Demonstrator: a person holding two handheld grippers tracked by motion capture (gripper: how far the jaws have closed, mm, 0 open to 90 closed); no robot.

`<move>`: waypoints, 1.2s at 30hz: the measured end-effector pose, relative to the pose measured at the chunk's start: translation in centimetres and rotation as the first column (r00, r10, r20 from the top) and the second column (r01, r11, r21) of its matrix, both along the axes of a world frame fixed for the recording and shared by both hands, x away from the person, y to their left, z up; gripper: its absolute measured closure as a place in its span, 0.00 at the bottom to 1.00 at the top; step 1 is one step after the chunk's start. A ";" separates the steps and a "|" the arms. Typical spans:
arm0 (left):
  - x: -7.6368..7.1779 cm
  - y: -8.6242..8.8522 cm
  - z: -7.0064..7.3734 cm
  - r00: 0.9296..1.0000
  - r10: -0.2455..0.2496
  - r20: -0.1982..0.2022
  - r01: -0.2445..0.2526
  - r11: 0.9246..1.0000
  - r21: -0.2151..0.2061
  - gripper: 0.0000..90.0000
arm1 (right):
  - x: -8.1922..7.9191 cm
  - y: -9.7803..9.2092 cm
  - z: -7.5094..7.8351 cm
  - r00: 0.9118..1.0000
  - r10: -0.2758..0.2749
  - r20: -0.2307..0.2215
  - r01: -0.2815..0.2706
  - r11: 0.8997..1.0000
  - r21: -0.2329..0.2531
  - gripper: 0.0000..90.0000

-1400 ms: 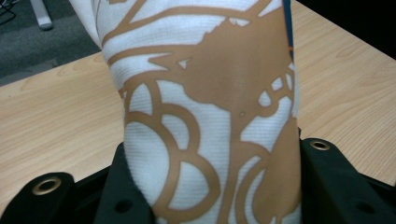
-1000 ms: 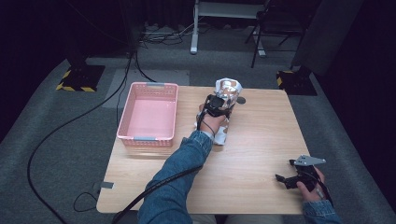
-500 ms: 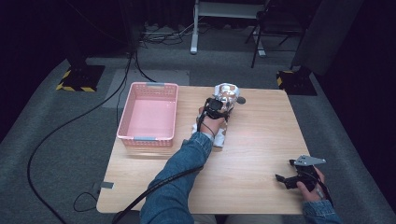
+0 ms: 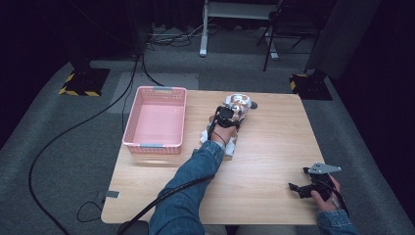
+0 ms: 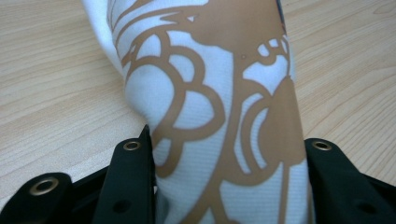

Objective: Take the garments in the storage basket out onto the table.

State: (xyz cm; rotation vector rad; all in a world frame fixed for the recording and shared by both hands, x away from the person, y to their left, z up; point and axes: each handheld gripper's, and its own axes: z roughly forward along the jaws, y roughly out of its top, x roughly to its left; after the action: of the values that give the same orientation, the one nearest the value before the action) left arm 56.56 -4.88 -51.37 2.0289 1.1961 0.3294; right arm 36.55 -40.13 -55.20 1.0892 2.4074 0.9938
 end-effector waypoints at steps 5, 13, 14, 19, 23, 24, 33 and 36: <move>0.0 -0.1 -0.4 1.000 0.000 -0.008 0.000 1.000 0.006 0.60 | 0.0 0.0 0.0 1.000 0.000 0.000 0.000 1.000 0.000 0.00; 0.0 -0.3 -0.7 1.000 0.006 0.010 -0.006 1.000 0.029 0.52 | 0.0 0.0 0.0 1.000 0.001 0.000 -0.001 1.000 0.000 0.00; 0.0 -0.3 -0.7 1.000 0.008 0.015 -0.008 0.999 0.033 0.49 | 0.0 0.0 0.0 1.000 0.001 0.000 -0.001 1.000 0.000 0.00; -0.1 -0.3 -0.2 0.998 0.047 0.031 -0.048 0.999 0.006 0.24 | 0.0 0.0 0.0 1.000 0.002 -0.001 -0.002 1.000 0.000 0.00; -0.4 -0.1 0.5 0.997 0.039 0.060 -0.038 0.999 -0.013 0.15 | 0.0 0.0 0.0 1.000 0.002 -0.001 -0.002 1.000 0.001 0.00; -0.5 -0.1 0.7 0.997 0.042 0.063 -0.041 0.999 -0.022 0.13 | 0.0 0.0 0.0 1.000 0.002 -0.001 -0.002 1.000 0.001 0.00; -1.8 0.3 2.8 0.992 0.015 0.123 -0.007 0.998 -0.060 0.11 | 0.0 0.0 0.0 1.000 0.004 0.001 -0.004 1.000 0.000 0.00; -2.5 0.5 3.8 0.987 0.007 0.157 0.002 0.998 -0.058 0.11 | -0.1 0.0 0.0 1.000 0.003 -0.001 -0.003 1.000 0.000 0.00</move>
State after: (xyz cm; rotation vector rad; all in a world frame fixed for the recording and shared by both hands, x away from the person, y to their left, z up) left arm 54.07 -4.36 -47.62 1.9141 1.0986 0.4434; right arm 36.49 -40.15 -55.19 1.0875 2.4104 0.9948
